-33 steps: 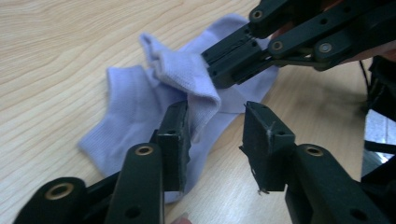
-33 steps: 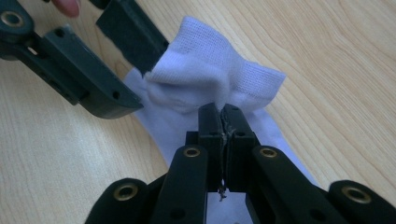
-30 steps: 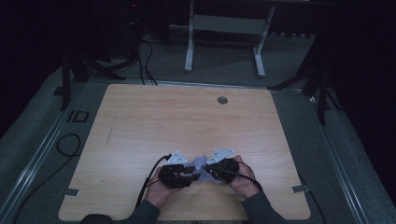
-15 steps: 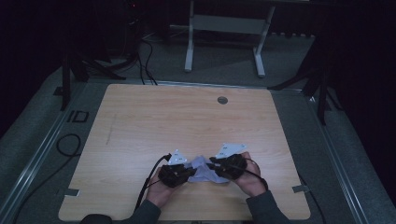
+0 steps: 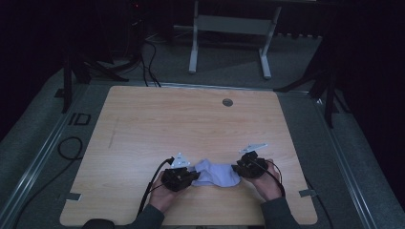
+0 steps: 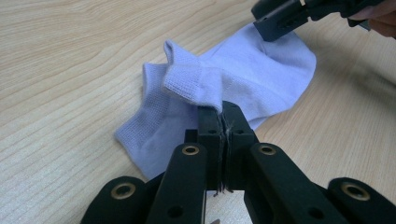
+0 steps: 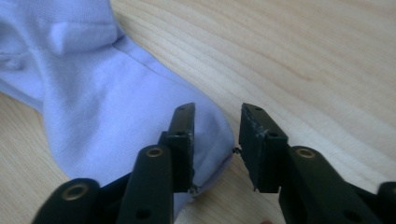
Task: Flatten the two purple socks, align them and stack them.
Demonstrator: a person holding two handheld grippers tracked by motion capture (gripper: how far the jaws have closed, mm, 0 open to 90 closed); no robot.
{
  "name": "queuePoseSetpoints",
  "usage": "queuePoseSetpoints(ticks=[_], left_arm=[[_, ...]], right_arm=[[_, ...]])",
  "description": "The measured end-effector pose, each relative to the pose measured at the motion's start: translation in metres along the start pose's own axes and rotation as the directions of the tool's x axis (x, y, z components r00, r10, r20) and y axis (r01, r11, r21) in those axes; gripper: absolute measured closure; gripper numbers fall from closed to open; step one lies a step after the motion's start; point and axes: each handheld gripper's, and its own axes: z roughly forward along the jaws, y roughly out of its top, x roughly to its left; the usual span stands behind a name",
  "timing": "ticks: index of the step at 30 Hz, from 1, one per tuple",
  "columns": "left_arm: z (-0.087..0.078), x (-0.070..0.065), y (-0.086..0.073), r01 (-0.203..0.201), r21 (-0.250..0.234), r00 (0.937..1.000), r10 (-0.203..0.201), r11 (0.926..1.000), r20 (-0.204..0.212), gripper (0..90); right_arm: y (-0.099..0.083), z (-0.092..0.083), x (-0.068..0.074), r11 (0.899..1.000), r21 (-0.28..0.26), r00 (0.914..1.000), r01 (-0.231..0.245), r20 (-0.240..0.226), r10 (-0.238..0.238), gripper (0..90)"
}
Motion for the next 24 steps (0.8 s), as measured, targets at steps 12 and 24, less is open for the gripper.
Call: queuePoseSetpoints(ticks=[12,24], left_arm=[[-0.010,0.009,-0.001,0.071,-0.003,0.9970,-0.070,0.9975,0.033,88.5],[-0.007,0.022,-0.013,0.138,0.069,0.9904,-0.137,0.9880,-0.013,88.6]], right_arm=[[0.007,-0.016,0.009,0.998,-0.050,0.9981,0.039,0.049,-0.037,87.8],[-0.001,-0.003,0.011,0.998,-0.015,0.9948,0.053,0.088,-0.051,87.6]])
